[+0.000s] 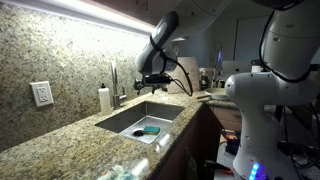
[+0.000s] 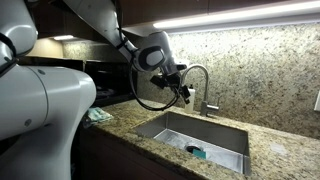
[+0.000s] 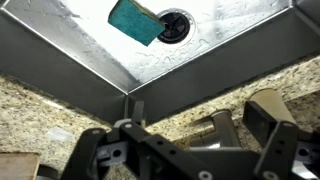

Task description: Push the faucet to the left, use the sponge in the sink to wipe the sink

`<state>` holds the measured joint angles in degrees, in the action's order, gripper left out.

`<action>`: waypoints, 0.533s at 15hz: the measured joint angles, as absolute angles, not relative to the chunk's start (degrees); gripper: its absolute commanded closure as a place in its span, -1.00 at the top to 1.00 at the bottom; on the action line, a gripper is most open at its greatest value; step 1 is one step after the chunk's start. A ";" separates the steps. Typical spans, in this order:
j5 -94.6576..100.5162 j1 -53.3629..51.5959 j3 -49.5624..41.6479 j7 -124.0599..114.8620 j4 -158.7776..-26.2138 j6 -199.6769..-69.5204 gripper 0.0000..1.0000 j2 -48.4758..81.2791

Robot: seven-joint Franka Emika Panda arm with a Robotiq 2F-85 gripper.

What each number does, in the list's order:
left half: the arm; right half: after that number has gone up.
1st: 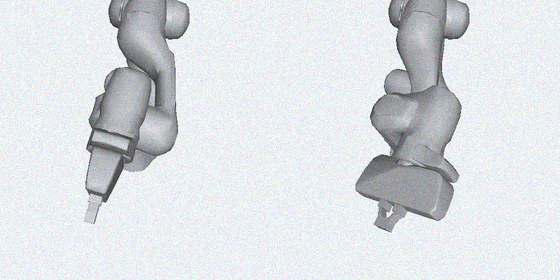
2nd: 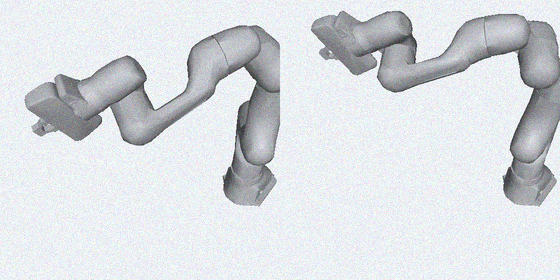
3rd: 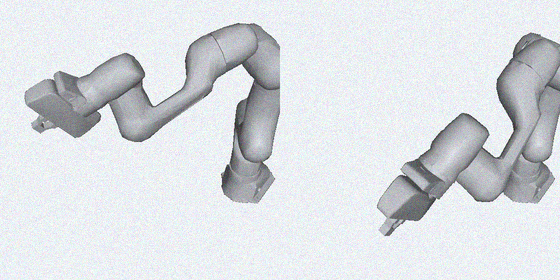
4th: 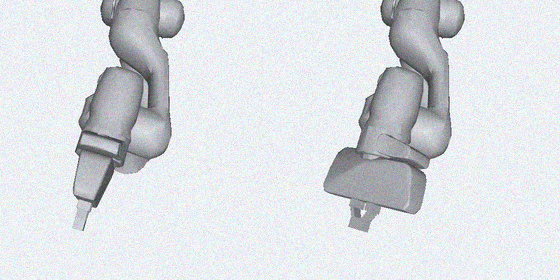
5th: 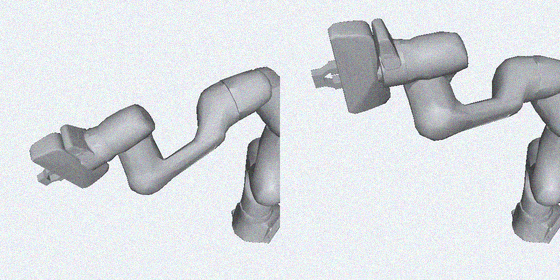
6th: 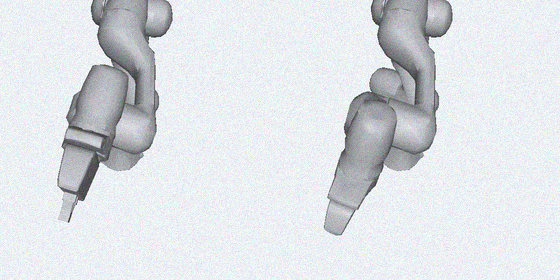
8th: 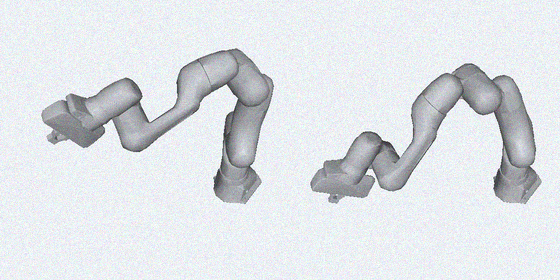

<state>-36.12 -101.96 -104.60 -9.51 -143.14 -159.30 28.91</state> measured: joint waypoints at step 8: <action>-24.08 -71.67 -81.55 -9.48 -139.87 -162.86 1.00 16.25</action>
<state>-24.08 -71.67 -81.55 -9.48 -139.87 -162.86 16.25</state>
